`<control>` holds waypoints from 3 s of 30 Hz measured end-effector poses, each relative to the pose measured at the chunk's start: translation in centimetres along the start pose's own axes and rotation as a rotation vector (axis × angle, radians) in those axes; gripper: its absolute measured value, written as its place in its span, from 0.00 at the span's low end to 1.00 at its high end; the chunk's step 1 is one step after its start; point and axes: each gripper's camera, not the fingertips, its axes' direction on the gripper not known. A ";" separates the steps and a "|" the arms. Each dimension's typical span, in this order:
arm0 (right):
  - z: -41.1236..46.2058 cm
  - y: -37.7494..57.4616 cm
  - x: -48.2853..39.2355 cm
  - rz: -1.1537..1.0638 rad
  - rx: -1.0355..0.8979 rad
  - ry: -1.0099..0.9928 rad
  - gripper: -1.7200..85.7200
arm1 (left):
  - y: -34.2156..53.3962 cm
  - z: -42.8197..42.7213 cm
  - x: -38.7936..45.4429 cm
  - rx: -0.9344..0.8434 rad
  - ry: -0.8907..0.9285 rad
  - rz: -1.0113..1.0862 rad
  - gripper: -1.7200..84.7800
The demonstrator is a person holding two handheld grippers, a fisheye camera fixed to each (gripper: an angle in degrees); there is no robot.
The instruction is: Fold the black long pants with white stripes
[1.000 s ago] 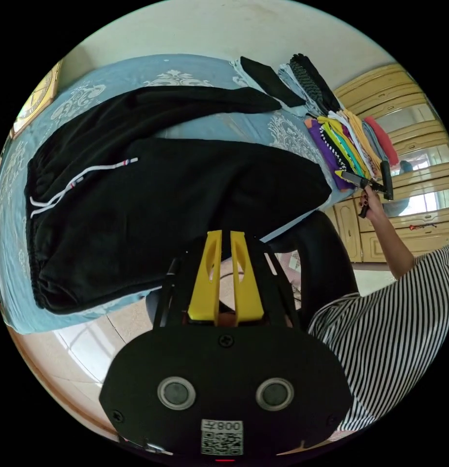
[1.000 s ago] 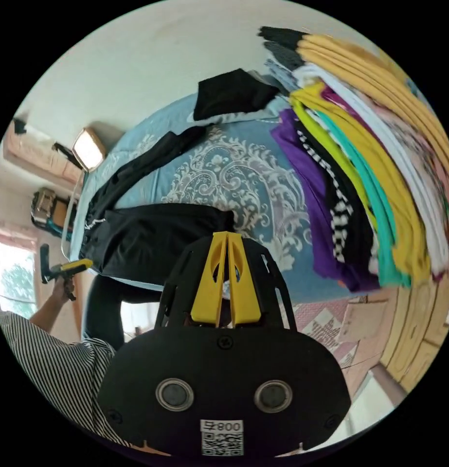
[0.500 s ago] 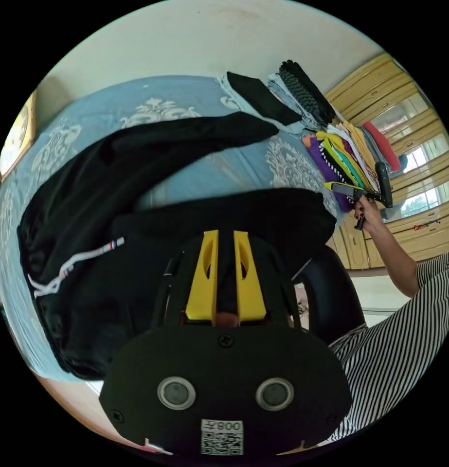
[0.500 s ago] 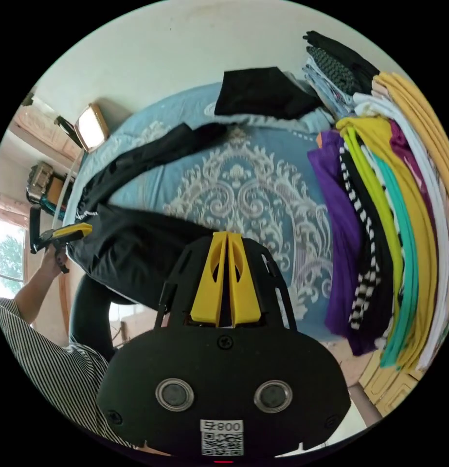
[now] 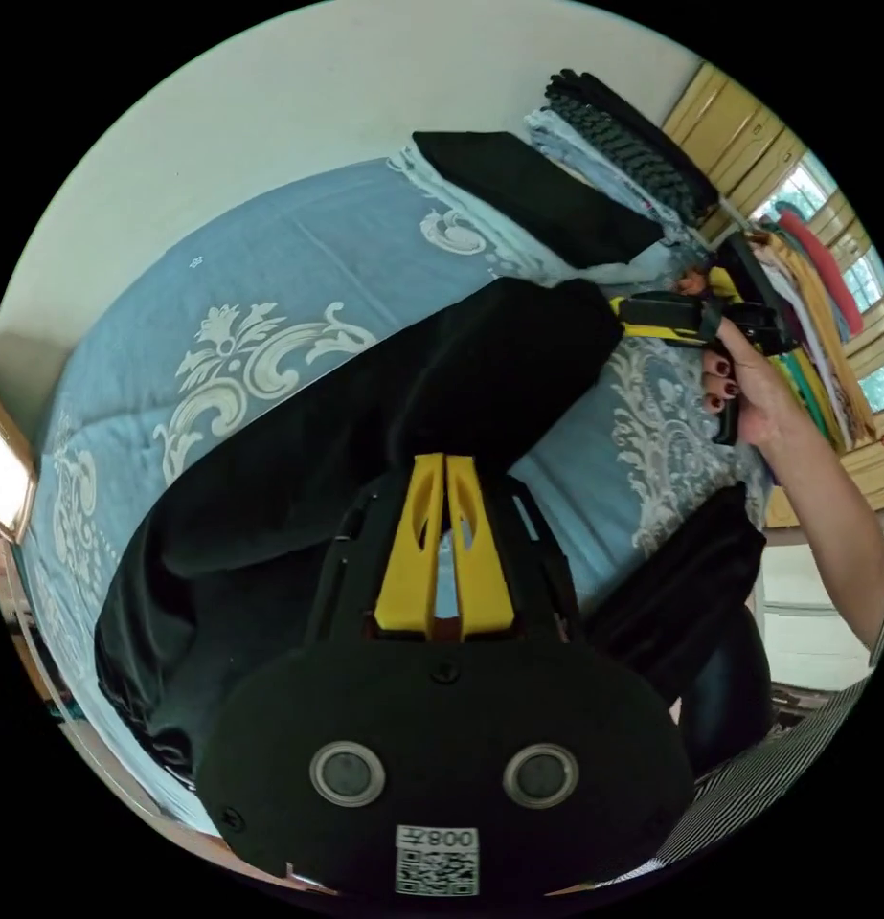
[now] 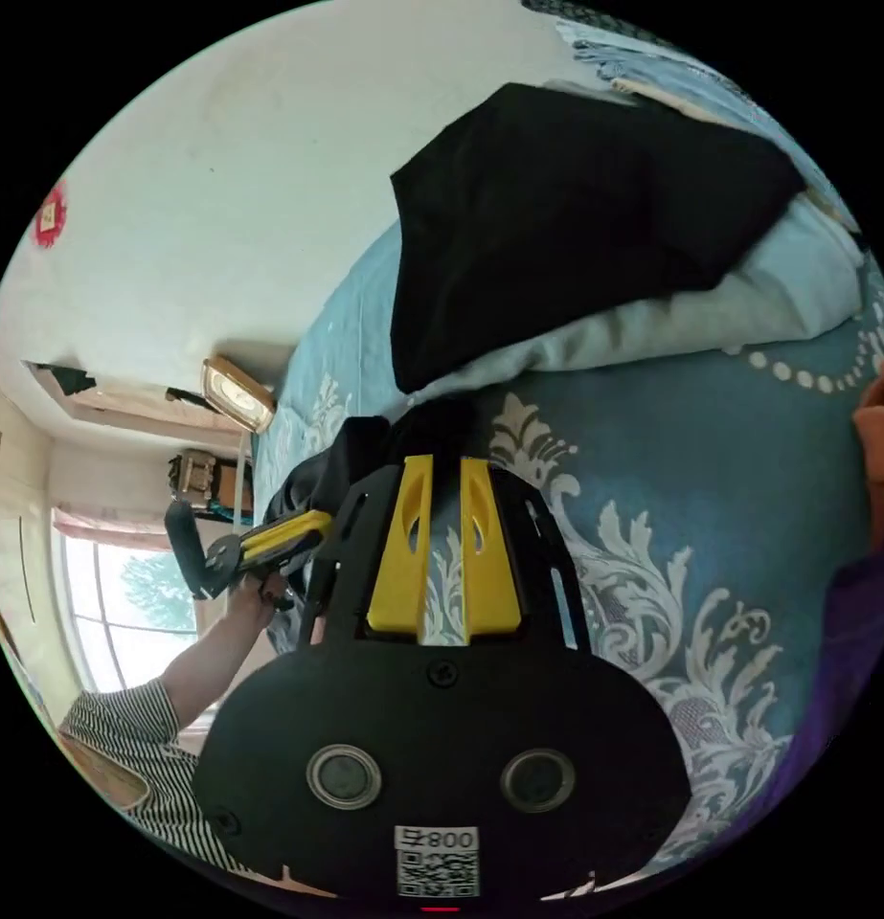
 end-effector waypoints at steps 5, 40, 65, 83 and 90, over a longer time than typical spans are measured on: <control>-1.1 1.3 -2.1 -0.154 0.111 -0.094 0.03 | 0.8 -2.6 -1.4 0.143 0.092 -0.051 0.03; 3.9 -4.7 -7.1 -0.067 -0.117 -0.134 0.11 | 0.8 2.2 -4.5 0.045 0.340 -0.044 0.03; -8.0 -21.5 -20.4 -0.361 0.027 0.647 0.04 | 16.2 1.3 -17.9 0.153 0.290 -0.210 0.10; -8.5 -14.7 -11.8 -0.041 0.127 0.280 0.10 | 28.8 1.7 -27.7 0.095 0.059 -0.380 0.11; -7.0 -14.9 -10.6 -0.026 0.066 0.305 0.06 | 33.1 1.8 -30.1 0.097 0.084 -0.398 0.07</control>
